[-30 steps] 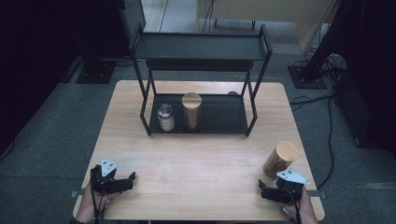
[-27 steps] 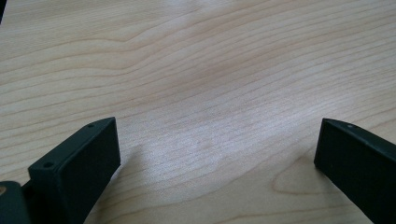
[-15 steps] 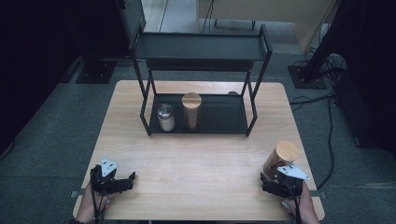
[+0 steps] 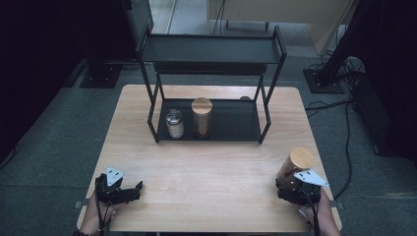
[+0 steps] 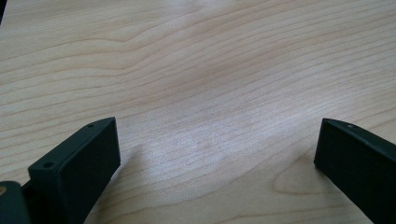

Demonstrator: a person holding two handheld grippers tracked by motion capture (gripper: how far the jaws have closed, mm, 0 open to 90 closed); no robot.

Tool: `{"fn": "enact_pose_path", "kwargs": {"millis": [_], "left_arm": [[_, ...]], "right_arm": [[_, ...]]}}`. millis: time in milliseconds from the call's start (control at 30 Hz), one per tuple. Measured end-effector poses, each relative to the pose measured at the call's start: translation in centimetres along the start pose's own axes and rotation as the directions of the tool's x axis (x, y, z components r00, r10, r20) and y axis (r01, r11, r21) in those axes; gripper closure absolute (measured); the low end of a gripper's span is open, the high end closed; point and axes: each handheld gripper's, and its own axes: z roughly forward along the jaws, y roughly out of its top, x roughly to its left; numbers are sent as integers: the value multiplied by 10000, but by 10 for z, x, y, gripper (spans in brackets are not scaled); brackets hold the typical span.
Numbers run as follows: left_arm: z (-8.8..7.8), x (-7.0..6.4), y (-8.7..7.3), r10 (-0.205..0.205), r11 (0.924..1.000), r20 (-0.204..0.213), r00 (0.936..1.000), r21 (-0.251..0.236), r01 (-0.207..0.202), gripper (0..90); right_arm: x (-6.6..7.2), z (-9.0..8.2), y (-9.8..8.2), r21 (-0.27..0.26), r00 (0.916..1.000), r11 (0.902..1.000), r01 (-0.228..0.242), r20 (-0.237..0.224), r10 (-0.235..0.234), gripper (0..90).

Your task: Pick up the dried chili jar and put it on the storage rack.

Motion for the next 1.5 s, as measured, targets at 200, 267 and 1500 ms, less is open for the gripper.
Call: {"fn": "enact_pose_path", "kwargs": {"millis": [200,267,1500], "left_arm": [[0,0,0,-2,10000,5,10000,1,2,5],[0,0,0,-9,10000,13,10000,9,9,5],[0,0,0,-2,10000,10,10000,-12,2,5]], "right_arm": [[-2,-1,6,12,10000,10000,-1,-30,1,134],[-2,-1,8,-3,10000,10000,32,-35,-32,135],[-10,-11,39,-297,10000,9995,80,22,-79,183]]}}
